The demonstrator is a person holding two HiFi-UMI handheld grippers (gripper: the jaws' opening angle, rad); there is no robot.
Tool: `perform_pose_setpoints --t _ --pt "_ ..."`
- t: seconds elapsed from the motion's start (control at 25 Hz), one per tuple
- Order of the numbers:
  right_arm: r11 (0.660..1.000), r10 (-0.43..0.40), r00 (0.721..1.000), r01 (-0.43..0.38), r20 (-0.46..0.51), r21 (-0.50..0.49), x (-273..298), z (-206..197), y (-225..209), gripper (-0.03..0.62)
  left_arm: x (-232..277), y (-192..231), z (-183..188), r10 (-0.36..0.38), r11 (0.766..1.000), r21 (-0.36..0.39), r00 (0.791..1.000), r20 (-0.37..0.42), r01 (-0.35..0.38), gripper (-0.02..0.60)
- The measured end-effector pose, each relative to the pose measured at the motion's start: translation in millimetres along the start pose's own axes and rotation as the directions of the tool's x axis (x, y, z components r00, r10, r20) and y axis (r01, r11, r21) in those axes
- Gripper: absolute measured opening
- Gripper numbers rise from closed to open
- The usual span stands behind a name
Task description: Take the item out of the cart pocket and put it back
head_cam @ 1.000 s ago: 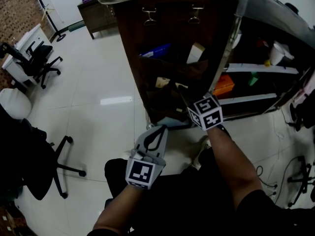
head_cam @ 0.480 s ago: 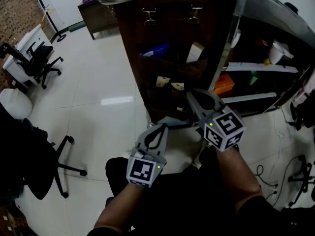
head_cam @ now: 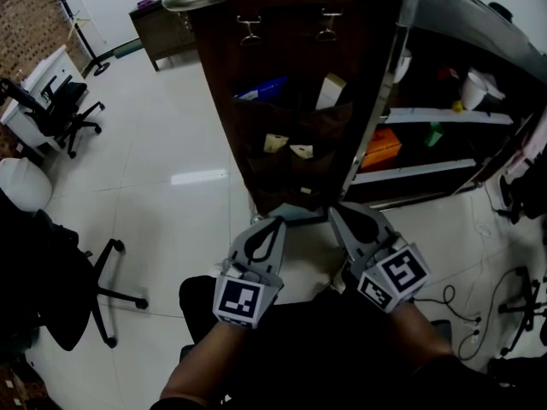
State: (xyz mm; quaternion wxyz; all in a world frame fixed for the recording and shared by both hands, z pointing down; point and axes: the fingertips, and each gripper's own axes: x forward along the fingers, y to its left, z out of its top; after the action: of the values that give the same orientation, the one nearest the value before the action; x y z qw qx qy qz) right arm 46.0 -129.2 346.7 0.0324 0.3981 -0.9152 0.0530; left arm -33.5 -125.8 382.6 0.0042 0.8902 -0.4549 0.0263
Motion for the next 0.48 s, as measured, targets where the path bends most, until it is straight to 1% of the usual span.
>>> perform_pose_setpoints --t 0.08,0.2,0.48 --pt "1.0 -0.005 0.999 0.004 -0.044 -0.018 0.5 -21.6 3.0 0.011 0.3 -1.0 -0.1 -0.002 1.0 0.0 1.0 -0.003 0.002 0.0" --pt "1.0 -0.009 0.997 0.008 -0.083 -0.009 3.3 -43.9 4.2 0.011 0.7 -2.7 -0.7 -0.007 1.0 0.003 1.0 -0.005 0.007 0.0" --pt "1.0 0.0 0.996 -0.001 -0.09 -0.012 5.0 -48.5 7.0 0.011 0.7 -4.2 -0.3 -0.007 1.0 0.006 1.0 -0.004 0.007 0.0"
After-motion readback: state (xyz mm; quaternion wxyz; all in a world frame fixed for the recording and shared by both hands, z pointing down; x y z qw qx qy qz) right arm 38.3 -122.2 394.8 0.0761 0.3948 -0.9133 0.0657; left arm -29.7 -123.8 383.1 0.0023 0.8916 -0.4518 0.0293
